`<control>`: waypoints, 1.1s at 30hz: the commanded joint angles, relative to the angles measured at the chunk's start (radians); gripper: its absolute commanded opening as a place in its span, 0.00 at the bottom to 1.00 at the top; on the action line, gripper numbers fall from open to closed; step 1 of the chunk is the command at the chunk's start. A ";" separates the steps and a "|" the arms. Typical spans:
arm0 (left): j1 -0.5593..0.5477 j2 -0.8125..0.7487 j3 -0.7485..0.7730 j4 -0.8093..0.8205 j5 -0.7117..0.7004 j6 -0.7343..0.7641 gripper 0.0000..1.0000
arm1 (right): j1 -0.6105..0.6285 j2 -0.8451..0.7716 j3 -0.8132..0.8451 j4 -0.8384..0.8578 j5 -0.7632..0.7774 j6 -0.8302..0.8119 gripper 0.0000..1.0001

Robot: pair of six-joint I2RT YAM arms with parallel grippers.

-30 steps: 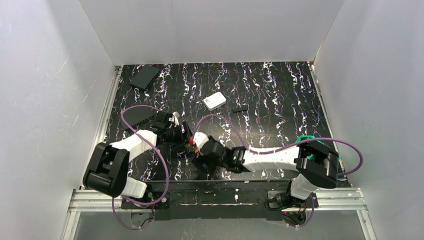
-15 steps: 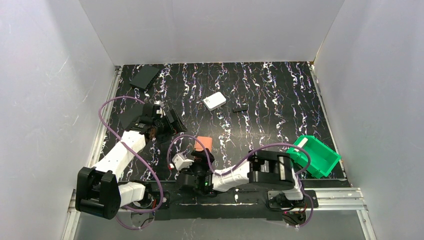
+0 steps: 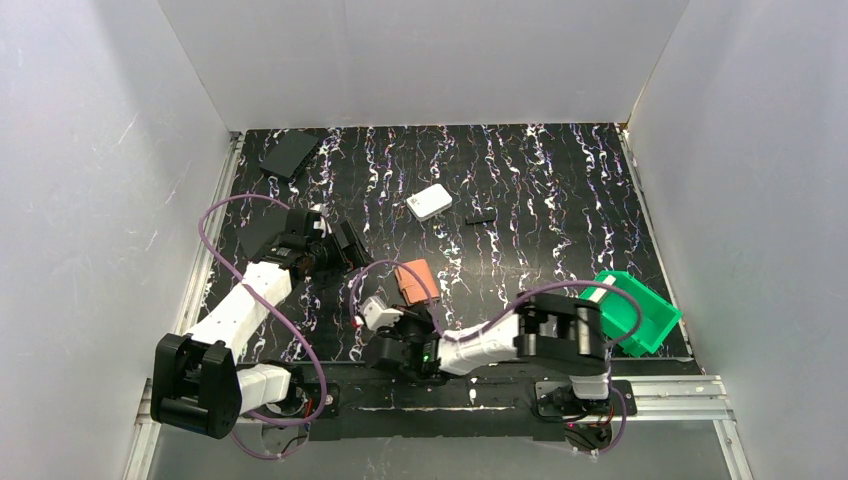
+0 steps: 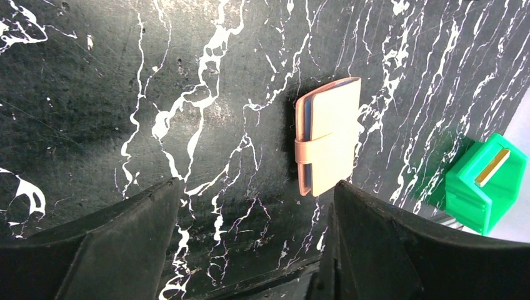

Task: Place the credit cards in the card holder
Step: Open the card holder at the center of the board.

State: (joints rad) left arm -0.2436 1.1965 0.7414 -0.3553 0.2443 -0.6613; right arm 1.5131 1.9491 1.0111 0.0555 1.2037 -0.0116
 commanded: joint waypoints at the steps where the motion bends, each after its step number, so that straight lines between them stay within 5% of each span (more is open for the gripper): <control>1: 0.005 -0.014 0.016 0.006 0.043 0.005 0.91 | -0.057 -0.223 -0.050 0.060 -0.183 0.089 0.01; 7: 0.004 0.040 -0.009 0.109 0.169 -0.042 0.91 | -0.283 -0.485 -0.160 0.097 -0.700 0.231 0.01; 10: -0.003 0.128 -0.026 0.208 0.274 -0.096 0.87 | -0.417 -0.478 -0.138 0.034 -0.866 0.303 0.36; 13: -0.022 0.222 -0.044 0.334 0.336 -0.160 0.78 | -0.510 -0.439 -0.129 0.034 -1.040 0.336 0.46; 17: -0.050 0.331 -0.024 0.406 0.320 -0.187 0.69 | -0.598 -0.377 -0.149 0.082 -1.209 0.394 0.39; 25: -0.130 0.484 0.024 0.500 0.344 -0.238 0.67 | -0.698 -0.268 -0.199 0.202 -1.373 0.484 0.33; 33: -0.212 0.456 0.056 0.619 0.413 -0.373 0.63 | -0.729 -0.201 -0.280 0.414 -1.533 0.649 0.32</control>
State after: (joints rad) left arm -0.4244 1.7023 0.7593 0.2016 0.6056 -0.9569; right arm 0.7765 1.6978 0.7692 0.3195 -0.1879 0.5205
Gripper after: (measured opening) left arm 0.639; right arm 0.322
